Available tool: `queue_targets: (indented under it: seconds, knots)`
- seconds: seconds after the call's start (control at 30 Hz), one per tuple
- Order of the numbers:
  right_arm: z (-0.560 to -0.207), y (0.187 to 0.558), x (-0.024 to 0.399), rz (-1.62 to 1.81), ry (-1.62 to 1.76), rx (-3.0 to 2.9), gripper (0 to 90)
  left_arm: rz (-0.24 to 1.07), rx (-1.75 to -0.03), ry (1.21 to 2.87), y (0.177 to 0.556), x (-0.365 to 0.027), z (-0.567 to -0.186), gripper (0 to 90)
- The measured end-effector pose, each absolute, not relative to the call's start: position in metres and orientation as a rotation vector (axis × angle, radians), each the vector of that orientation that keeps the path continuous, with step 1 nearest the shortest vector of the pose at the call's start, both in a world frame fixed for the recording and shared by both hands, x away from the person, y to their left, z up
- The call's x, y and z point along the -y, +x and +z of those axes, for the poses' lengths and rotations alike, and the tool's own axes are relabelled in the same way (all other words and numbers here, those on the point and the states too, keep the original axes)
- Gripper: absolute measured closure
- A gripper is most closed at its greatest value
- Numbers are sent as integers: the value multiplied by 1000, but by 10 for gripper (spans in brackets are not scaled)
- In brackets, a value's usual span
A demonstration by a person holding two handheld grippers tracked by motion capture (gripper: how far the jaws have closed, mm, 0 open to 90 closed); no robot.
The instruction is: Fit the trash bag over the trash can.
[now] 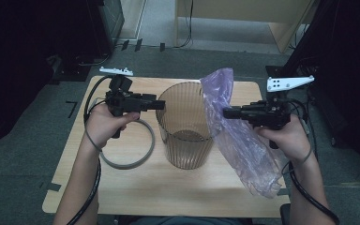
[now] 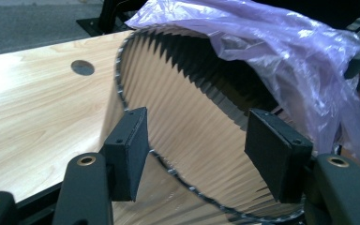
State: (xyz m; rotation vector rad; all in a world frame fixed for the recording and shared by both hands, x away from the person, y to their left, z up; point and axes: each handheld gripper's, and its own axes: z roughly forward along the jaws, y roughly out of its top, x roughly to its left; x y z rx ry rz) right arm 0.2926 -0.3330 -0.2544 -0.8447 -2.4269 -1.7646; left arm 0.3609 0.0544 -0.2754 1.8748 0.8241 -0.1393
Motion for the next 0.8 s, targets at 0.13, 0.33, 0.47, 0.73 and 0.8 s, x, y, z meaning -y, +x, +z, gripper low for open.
queue_targets:
  seconds: [0.13, 0.33, 0.47, 0.73, 0.8]
  knots:
    - [-254, 290, 323, -1755, -786, 2414, 879, -145, -801, 1879, 357, -49, -273, 391]
    - [-256, 288, 309, -1728, -715, 2400, 879, -188, -753, 1884, 353, -36, -270, 393]
    - [-258, 285, 297, -1704, -663, 2402, 878, -181, -725, 1890, 347, -29, -266, 392]
    - [-261, 280, 280, -1649, -600, 2407, 875, -153, -682, 1878, 341, -19, -259, 391]
    - [-263, 280, 276, -1640, -589, 2404, 875, -154, -684, 1876, 344, -16, -260, 390]
